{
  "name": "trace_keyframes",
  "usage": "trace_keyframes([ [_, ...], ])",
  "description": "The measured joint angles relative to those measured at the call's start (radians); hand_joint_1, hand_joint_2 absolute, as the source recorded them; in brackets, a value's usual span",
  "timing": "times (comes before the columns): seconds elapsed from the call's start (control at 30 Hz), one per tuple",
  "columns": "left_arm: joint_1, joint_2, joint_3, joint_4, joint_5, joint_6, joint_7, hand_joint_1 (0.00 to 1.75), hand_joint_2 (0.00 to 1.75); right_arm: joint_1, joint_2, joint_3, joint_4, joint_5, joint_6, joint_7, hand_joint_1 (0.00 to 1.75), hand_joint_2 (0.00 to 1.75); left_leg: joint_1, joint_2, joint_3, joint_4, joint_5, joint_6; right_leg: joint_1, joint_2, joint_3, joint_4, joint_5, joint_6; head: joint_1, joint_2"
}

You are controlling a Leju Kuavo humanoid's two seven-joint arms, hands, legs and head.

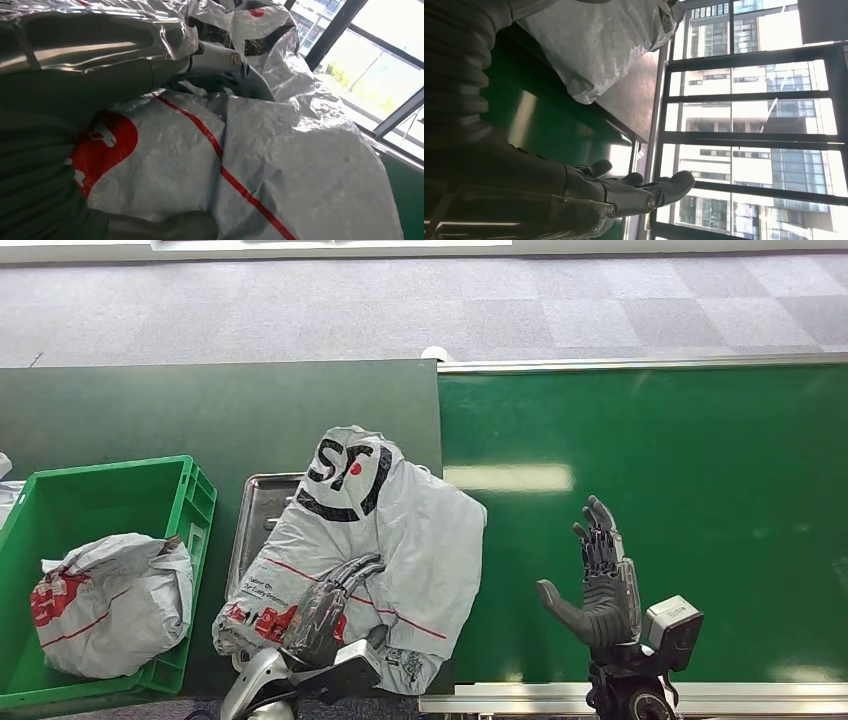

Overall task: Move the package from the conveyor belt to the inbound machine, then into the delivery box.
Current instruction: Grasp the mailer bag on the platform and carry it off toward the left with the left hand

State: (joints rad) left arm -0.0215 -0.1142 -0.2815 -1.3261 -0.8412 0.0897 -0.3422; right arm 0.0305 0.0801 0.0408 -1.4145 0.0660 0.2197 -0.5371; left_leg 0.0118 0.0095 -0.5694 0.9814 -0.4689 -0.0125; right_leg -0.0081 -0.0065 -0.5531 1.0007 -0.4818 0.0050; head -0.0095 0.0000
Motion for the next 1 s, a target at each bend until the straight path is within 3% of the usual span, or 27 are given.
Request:
trace_keyframes([
  [0.77,-0.026,0.002,-0.009,0.014,0.029,0.052,-0.031,1.75,1.75,-0.015,0.0,-0.007,0.0,-0.003,0.0,0.0,0.0,1.75,0.0,0.0,0.0,0.0,0.0,0.0,0.0,0.0,0.0,0.0,0.0,0.0,0.0,0.0],
  [1.0,-0.012,0.0,-0.004,-0.004,0.113,0.218,-0.177,1.75,1.75,-0.013,0.0,-0.01,0.0,-0.011,0.0,0.0,0.0,1.75,0.0,0.0,0.0,0.0,0.0,0.0,0.0,0.0,0.0,0.0,0.0,0.0,0.0,0.0],
])
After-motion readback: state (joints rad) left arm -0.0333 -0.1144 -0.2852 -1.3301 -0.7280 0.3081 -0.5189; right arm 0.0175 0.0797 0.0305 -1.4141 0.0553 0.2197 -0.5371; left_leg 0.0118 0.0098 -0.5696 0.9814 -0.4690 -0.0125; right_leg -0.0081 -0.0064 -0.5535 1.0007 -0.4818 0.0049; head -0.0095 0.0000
